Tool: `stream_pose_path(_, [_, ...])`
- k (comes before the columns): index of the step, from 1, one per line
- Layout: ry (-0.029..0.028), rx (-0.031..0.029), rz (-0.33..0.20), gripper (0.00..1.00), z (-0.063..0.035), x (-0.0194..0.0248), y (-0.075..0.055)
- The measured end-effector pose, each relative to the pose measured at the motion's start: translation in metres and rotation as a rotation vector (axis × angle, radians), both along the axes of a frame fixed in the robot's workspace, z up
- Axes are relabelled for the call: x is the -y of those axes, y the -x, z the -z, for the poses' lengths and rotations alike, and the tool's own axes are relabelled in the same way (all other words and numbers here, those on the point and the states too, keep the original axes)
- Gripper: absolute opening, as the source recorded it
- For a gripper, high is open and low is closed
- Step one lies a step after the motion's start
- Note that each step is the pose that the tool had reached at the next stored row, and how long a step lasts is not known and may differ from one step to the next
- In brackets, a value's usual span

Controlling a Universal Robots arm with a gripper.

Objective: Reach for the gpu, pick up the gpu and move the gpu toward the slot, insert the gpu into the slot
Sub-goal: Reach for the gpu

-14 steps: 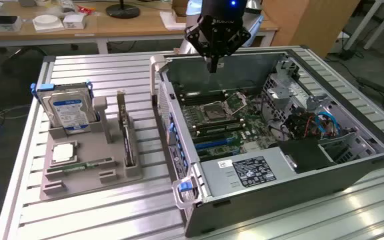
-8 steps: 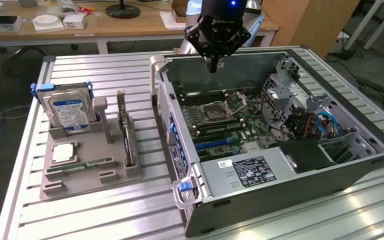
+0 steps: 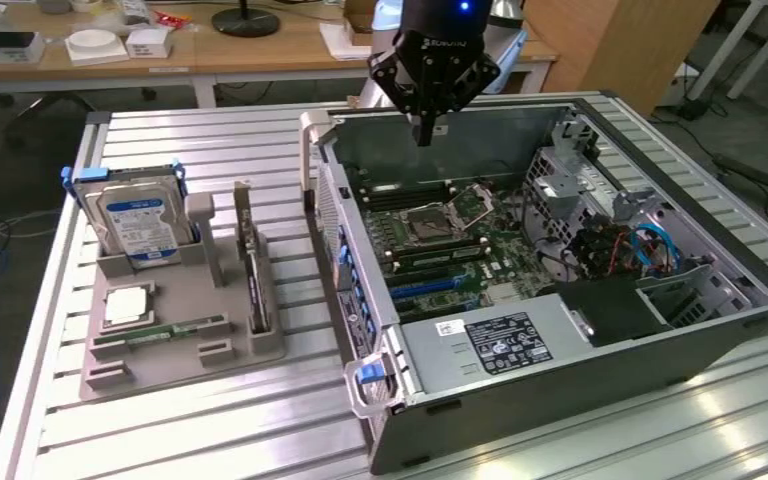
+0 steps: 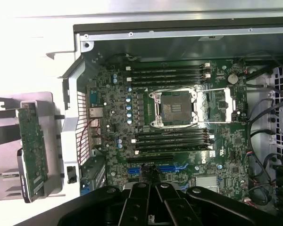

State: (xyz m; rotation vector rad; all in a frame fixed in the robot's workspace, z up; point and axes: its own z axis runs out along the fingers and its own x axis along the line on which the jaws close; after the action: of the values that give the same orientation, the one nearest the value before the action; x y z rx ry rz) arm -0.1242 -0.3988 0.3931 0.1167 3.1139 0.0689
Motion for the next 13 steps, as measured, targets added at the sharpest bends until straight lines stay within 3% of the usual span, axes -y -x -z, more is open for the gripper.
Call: stream_pose_path(13, [0.0, 0.0, 0.0, 0.1, 0.0, 0.0, 0.014])
